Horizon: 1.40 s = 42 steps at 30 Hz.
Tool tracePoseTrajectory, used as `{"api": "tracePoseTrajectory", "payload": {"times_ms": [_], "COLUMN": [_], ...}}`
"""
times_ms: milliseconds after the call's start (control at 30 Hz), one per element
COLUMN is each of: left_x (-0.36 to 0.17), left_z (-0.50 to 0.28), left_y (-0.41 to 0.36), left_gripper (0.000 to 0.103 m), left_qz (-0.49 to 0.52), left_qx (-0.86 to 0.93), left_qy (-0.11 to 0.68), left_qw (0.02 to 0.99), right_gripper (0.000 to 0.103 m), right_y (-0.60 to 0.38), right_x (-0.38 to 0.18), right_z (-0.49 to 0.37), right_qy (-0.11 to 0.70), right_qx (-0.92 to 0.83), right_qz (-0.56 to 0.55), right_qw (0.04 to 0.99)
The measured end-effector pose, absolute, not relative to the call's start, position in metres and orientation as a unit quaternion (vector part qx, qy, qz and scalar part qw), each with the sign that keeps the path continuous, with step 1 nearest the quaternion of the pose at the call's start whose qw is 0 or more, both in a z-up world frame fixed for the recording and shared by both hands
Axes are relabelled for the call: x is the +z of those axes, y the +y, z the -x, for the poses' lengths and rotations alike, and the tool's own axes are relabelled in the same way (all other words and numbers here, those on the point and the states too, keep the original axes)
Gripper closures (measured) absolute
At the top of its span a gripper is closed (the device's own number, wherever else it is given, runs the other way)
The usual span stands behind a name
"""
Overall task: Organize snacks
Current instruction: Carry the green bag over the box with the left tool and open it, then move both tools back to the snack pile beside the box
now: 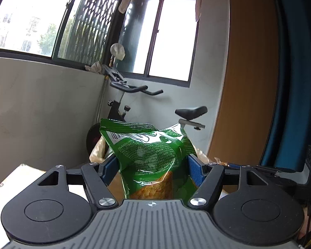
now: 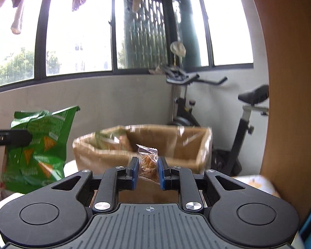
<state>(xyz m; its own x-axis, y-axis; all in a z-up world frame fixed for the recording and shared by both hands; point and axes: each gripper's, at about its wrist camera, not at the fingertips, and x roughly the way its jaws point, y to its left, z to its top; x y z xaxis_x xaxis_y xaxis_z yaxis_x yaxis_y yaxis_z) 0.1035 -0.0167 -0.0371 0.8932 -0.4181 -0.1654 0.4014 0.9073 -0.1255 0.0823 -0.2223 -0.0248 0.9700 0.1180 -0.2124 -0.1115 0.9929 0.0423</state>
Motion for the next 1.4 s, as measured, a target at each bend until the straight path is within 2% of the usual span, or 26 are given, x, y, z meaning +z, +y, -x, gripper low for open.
{"api": "tracePoseTrajectory", "payload": {"times_ms": [167,367,833,933,1067,1100,1400], "left_x": [-0.017,-0.007,-0.039,-0.045,-0.046,-0.045,-0.025], "left_z": [-0.163,-0.220,-0.279,-0.286,-0.287,-0.286,-0.275], "left_y": [-0.038,-0.062,-0.114,-0.117,-0.106,-0.104,-0.076], "left_gripper": [0.030,0.030,0.030,0.026,0.009,0.009,0.009], "left_qz": [0.044,0.005,-0.127,-0.137,-0.105,-0.100,-0.067], "left_qx": [-0.207,-0.190,-0.154,-0.149,-0.157,-0.158,-0.137], "left_qy": [0.094,0.134,0.207,0.225,0.244,0.243,0.225], "left_qw": [0.973,0.972,0.958,0.953,0.951,0.952,0.962], "right_gripper": [0.085,0.085,0.085,0.084,0.077,0.074,0.074], "right_y": [-0.230,-0.238,-0.247,-0.248,-0.247,-0.247,-0.252], "right_x": [0.000,-0.008,-0.045,-0.047,-0.048,-0.047,-0.043], "right_z": [-0.124,-0.181,-0.232,-0.231,-0.229,-0.227,-0.202], "right_qy": [0.093,0.121,0.190,0.193,0.198,0.197,0.188], "right_qx": [0.049,0.037,0.019,0.017,0.014,0.012,0.009], "right_qz": [-0.003,-0.014,-0.051,-0.048,-0.042,-0.040,-0.058], "right_qw": [0.994,0.992,0.980,0.980,0.979,0.980,0.980]}}
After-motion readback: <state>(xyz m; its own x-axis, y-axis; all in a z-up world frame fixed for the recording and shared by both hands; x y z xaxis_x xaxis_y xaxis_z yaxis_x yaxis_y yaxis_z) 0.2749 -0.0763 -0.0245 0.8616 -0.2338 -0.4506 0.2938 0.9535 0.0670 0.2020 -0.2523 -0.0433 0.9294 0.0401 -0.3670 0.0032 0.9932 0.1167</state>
